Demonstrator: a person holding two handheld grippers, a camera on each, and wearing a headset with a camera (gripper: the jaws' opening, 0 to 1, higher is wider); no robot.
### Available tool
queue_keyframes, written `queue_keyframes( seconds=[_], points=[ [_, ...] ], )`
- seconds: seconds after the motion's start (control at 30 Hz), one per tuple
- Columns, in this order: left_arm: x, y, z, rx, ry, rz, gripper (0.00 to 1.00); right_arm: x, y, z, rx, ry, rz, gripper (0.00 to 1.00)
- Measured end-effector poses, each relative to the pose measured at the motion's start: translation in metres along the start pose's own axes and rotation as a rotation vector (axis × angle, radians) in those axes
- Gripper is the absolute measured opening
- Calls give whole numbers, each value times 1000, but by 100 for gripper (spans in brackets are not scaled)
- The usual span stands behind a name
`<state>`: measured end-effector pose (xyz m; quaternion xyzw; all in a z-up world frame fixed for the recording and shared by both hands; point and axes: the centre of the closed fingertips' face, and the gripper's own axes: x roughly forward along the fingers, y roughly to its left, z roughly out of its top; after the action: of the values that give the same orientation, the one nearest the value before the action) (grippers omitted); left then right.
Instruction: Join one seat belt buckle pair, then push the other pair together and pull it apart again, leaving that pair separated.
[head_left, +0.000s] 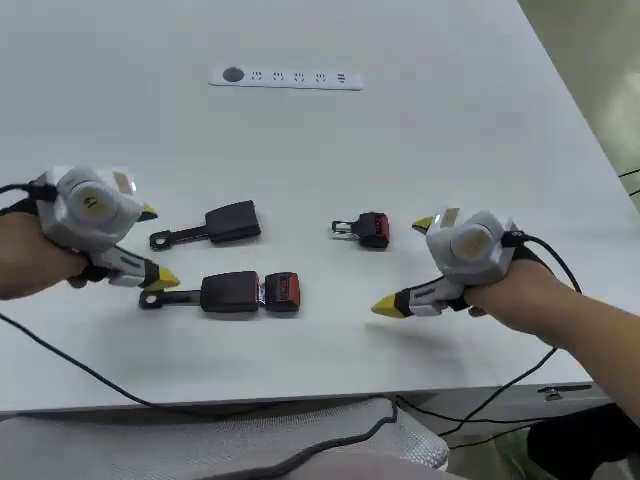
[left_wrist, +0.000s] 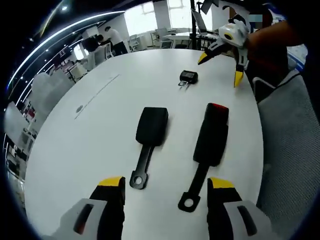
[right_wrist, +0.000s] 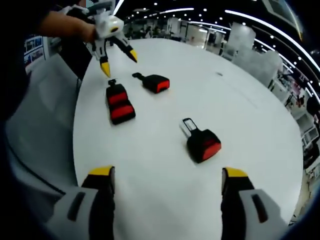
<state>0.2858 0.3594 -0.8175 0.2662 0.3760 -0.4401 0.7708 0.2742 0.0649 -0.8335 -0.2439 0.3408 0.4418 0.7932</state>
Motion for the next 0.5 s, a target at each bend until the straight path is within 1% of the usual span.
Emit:
queue_keyframes(
  seconds=[0.03, 0.1, 0.13, 0.17, 0.2, 0.23, 0.27, 0.3, 0.33, 0.37, 0.4, 0.43, 0.5],
  points=[
    [-6, -10, -6, -25, -1, -5, 72, -2, 3, 0, 3, -9, -1, 91],
    [-17, -20, -16, -27, -1, 8, 76, -5, 10, 1, 21, -25, -3, 93],
    [-21, -24, -19, -31, -4, 12, 77, -7, 12, 4, 30, -43, -9, 94],
    [-26, -27, -24, -50, -2, 22, 78, -9, 14, 5, 38, -55, -10, 94],
    [-28, -28, -26, -59, 0, 29, 81, -12, 16, 7, 49, -61, -11, 95],
    [-34, -29, -29, -80, -10, 45, 84, -15, 19, 8, 62, -65, -12, 96],
    [-37, -30, -30, -97, -21, 58, 85, -16, 20, 10, 70, -70, -15, 97],
    [-43, -30, -31, -122, -39, 75, 87, -19, 21, 11, 79, -84, -20, 98],
    [-46, -30, -32, -131, -48, 83, 88, -20, 23, 14, 83, -96, -22, 98],
    [-50, -31, -35, -145, -46, 91, 90, -23, 24, 15, 94, -110, -28, 99],
    [-52, -32, -37, -149, -49, 92, 92, -24, 25, 15, 101, -112, -31, 100],
    [-56, -31, -39, -160, -61, 110, 95, -25, 27, 14, 118, -110, -31, 100],
    [-61, -27, -38, -178, -95, 134, 100, -28, 30, 11, 149, -99, -35, 100]
  ],
)
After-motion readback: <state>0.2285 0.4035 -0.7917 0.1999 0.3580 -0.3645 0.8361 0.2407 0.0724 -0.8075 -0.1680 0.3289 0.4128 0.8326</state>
